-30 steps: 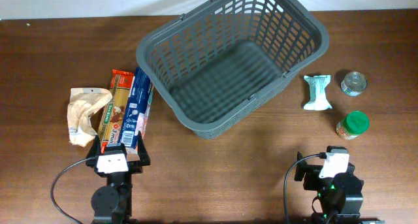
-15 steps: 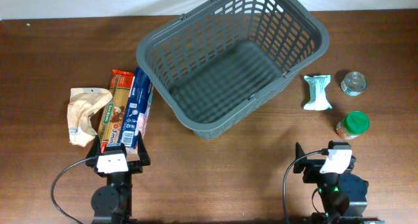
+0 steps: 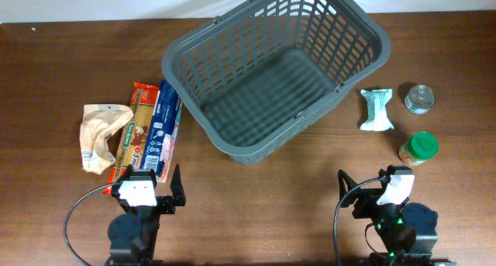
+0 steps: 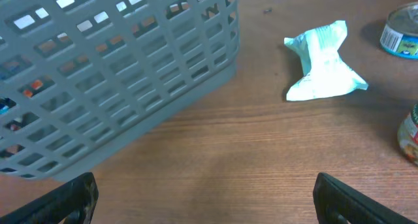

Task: Pack container

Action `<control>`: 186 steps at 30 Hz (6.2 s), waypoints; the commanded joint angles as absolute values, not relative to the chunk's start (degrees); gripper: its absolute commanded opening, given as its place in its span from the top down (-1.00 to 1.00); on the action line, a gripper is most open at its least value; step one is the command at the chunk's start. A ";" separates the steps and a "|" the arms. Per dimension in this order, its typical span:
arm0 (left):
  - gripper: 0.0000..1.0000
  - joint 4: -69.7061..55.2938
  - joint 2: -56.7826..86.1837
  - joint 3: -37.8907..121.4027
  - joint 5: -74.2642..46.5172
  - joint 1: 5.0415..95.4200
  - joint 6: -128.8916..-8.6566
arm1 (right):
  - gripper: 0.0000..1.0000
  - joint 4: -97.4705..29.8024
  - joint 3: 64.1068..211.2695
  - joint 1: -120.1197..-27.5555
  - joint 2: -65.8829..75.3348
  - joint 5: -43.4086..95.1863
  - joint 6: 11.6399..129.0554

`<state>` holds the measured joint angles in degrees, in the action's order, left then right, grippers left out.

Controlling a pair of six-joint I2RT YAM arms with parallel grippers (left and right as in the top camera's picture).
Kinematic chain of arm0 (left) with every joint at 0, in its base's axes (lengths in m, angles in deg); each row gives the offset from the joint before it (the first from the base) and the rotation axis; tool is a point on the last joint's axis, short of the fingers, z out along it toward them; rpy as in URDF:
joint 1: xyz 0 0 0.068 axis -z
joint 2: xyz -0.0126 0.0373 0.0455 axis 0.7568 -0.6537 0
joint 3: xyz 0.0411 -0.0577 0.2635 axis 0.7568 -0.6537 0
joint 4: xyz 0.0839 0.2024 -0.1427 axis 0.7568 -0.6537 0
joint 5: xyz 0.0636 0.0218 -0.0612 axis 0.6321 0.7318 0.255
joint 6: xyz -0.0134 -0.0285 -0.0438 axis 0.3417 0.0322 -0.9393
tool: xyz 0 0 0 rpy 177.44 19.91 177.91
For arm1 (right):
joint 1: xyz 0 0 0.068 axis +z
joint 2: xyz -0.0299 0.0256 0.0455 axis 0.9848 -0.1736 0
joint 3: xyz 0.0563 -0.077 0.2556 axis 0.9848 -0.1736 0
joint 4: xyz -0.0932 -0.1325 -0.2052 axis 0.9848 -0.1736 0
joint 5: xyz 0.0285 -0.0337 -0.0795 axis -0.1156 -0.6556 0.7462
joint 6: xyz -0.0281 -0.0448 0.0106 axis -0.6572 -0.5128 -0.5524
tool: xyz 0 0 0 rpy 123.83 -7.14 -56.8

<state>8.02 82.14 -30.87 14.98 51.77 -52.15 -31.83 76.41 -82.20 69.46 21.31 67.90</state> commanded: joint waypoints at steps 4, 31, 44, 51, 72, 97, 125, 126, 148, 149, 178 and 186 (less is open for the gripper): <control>-0.99 3.65 70.84 -14.46 16.51 51.33 -54.60 | -0.97 -34.70 94.05 -82.11 50.18 21.64 68.49; -0.55 -33.27 22.97 40.25 4.51 45.37 -49.66 | -0.61 -64.20 176.71 -98.53 -14.41 9.97 62.28; 0.83 -38.89 16.81 34.19 -5.68 45.37 -49.59 | -0.09 -59.16 176.71 -102.31 -27.57 5.70 62.72; 0.85 -33.38 13.73 32.62 -22.94 45.39 -47.26 | -0.06 -53.58 176.71 -102.31 -30.74 2.43 62.92; 0.97 -29.75 13.16 26.72 -21.83 51.23 -48.20 | 0.92 -46.57 176.69 -101.63 -36.49 -3.80 64.88; 0.97 -14.60 3.37 26.59 -22.09 51.27 -50.56 | 0.93 -49.10 176.63 -95.79 -39.02 -9.27 64.16; 0.95 -7.74 2.78 26.65 -19.86 48.86 -58.38 | 0.93 -54.52 176.93 -97.83 -37.38 -14.10 55.68; 0.95 -8.46 2.78 26.65 -19.49 48.27 -58.38 | 0.92 -53.87 177.28 -98.15 -37.23 -14.10 55.99; -0.39 -21.73 2.80 32.12 0.79 37.02 -57.07 | -0.39 -75.31 202.94 -87.86 -36.51 13.16 45.47; -0.51 -21.71 2.80 32.12 1.60 37.02 -57.07 | -0.45 -74.83 202.94 -87.09 -36.64 14.97 44.95; -0.99 -21.69 2.78 32.12 1.80 37.02 -57.11 | 0.22 -70.08 202.83 -84.56 -50.04 19.63 40.38; -0.99 -21.69 2.78 32.12 1.80 37.02 -57.11 | 0.53 -76.68 202.85 -84.58 -49.75 22.62 45.98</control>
